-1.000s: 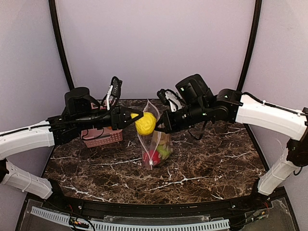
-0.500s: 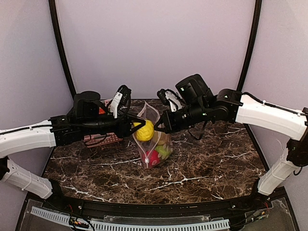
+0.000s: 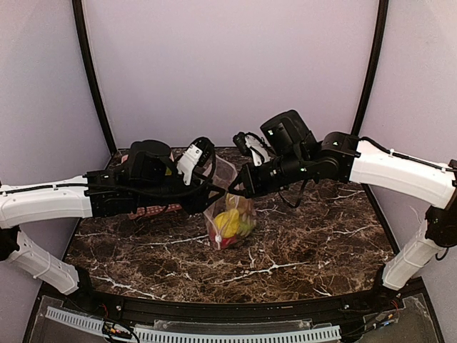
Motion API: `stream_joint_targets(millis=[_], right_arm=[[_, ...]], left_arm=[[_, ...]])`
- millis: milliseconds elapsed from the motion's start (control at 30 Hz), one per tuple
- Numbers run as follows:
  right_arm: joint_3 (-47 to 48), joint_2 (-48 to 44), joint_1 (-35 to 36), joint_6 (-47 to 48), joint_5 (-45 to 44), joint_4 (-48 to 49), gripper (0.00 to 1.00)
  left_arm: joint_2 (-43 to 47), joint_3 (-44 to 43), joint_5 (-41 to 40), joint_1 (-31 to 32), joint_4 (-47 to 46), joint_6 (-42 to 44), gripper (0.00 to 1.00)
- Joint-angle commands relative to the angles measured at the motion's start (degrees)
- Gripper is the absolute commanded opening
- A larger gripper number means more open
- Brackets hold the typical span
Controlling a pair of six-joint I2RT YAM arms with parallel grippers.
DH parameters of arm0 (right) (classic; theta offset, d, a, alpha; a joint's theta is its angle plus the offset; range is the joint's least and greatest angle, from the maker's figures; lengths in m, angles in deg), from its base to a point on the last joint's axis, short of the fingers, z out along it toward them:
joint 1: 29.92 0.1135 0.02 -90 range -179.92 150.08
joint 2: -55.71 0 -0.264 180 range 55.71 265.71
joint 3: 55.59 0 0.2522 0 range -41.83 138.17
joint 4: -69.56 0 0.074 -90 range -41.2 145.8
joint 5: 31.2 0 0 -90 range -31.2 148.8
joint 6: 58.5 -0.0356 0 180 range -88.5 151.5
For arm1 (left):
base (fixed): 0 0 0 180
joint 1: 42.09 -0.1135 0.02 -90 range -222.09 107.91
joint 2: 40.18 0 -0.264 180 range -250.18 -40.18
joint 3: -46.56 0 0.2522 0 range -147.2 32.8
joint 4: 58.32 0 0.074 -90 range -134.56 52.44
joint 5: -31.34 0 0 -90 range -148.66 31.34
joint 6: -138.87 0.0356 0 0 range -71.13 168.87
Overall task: Place the food in the zip-top bag and seal the zipper
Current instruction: Place the fake fruit in the zipper food storage bag.
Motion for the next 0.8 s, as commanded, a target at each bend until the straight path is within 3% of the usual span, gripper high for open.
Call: stream_joint_targets(millis=[0,267,567,767], right_arm=[[1.1,-0.1,0.5,0.4,-0.3,1.3,0.0],[1.2,0.1,0.5,0.5,-0.3,1.4,0.0],[0.9,-0.2,0.5,0.5,-0.5,1.3,0.0],[0.6,-0.3,0.5,0.5,-0.4,1.3,0.0]], left_arm=[[0.2,-1.3,-1.4,0.1,2.2,1.1,0.51],[0.8,-1.4,-0.8,0.1,1.9,0.8,0.56],[5.5,-0.1,7.5,0.1,-2.7,-2.2,0.77],[7.0,-4.3,16.0,-1.4,2.6,-3.6,0.89]])
